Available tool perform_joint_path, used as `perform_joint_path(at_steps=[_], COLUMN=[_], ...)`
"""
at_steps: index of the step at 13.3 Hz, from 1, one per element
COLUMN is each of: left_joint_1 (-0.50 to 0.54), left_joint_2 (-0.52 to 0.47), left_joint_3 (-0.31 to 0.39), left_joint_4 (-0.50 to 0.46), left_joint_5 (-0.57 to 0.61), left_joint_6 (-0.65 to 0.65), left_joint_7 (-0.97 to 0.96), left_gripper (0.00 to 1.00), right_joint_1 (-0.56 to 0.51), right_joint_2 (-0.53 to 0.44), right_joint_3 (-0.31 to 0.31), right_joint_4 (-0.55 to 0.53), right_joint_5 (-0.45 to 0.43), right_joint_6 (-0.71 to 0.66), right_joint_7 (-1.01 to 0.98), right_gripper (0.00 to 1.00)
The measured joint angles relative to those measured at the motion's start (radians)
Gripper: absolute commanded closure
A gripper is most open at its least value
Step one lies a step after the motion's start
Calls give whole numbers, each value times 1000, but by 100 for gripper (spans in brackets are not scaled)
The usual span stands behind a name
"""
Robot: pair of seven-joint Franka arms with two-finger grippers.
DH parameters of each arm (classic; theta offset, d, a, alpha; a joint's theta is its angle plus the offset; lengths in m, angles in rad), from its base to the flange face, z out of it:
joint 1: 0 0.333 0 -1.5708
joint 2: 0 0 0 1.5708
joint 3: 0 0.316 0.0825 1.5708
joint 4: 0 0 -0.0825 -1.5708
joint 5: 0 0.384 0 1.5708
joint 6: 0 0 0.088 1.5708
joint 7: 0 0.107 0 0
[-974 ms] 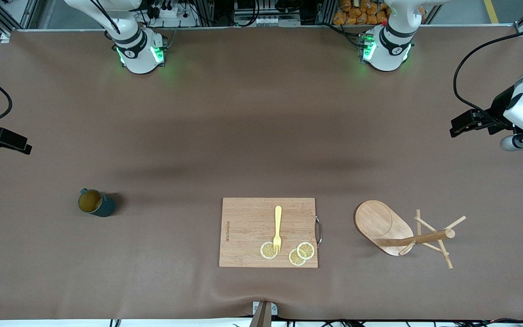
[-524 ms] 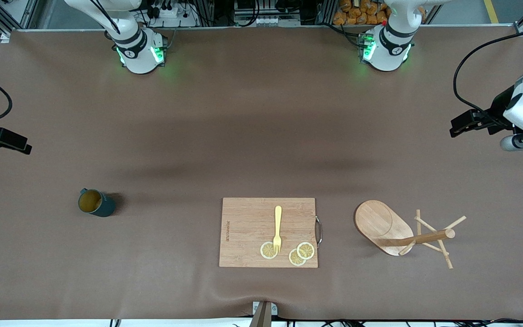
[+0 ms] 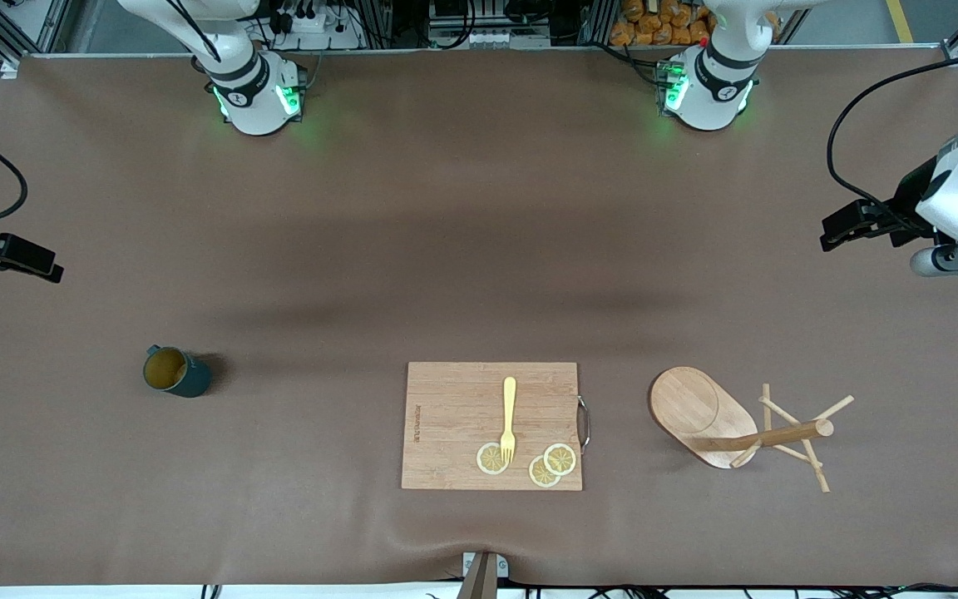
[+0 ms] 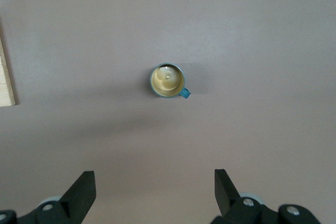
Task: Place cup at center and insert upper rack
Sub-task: 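Reach the right gripper down toward the teal mug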
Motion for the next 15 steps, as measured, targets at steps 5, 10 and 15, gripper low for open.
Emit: perform_joint_path(at_steps=[5,10,15], left_joint_1=[-2,-3,-2], left_joint_2=[14,18,24], left_joint_3=[-4,-7,-7], left_joint_4=[-1,-1,-1], left_joint_5=[0,0,0], left_joint_6=[0,-1,0], left_joint_7=[0,0,0], left_gripper=[0,0,0], right_joint_1=[1,16,34], right_joint_2=[8,49,106], right_joint_3=[1,7,7], right_joint_4=[-5,-17,-24], right_joint_5=[3,5,5], right_joint_6=[-4,-4,17], right_joint_7=[-2,-3,-3], right_gripper=[0,0,0])
